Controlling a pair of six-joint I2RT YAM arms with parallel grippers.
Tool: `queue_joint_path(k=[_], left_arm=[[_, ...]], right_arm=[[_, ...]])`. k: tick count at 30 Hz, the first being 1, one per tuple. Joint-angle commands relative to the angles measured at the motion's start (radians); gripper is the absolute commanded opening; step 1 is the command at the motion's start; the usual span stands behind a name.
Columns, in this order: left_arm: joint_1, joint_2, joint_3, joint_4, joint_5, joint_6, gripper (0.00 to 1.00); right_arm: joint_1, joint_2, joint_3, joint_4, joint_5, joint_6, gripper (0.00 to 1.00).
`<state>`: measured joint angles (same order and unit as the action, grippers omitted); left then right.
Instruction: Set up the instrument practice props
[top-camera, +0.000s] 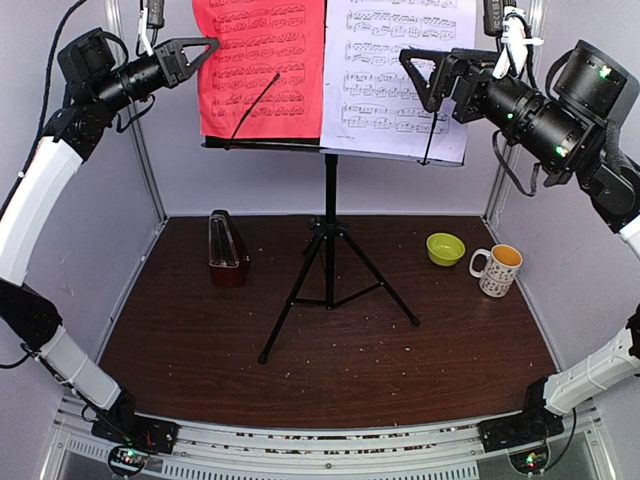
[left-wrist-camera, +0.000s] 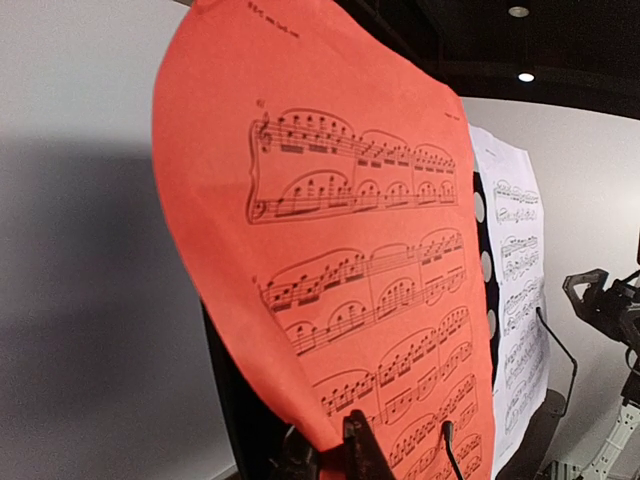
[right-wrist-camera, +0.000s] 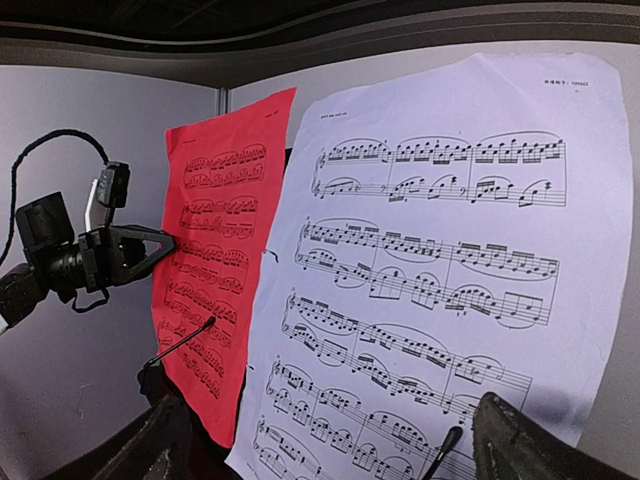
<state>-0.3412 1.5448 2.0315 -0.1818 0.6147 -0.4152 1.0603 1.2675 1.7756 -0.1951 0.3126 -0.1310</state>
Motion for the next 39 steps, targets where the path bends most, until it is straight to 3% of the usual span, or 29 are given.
queue_joint_path(k=[1,7,12,16,22,27,39], left_arm=[[-0.005,-0.002,0.001,0.028,0.023,0.007,0.1],[0.002,-0.042,0.01,-0.066,-0.084,0.085,0.42],[0.023,-0.078,-0.001,-0.125,-0.172,0.127,0.54],[0.034,-0.094,-0.003,-0.175,-0.233,0.155,0.7],[0.126,-0.138,-0.076,-0.179,-0.25,0.086,0.88],[0.214,-0.195,-0.226,-0.171,-0.299,0.015,0.98],[0.255,-0.229,-0.557,-0.195,-0.375,-0.008,0.98]], right_arm=[[0.004,0.004,0.016,-0.001,-0.004,0.004,0.98],[0.004,0.007,0.021,0.0,-0.006,0.003,0.99],[0.004,0.004,0.021,-0.001,-0.008,0.003,0.98],[0.005,0.001,0.018,-0.001,-0.007,0.003,0.98],[0.005,-0.02,0.006,-0.01,0.019,0.006,1.0],[-0.002,-0.078,-0.047,-0.013,0.076,0.029,1.0],[-0.1,-0.298,-0.289,-0.107,0.18,0.219,1.0]])
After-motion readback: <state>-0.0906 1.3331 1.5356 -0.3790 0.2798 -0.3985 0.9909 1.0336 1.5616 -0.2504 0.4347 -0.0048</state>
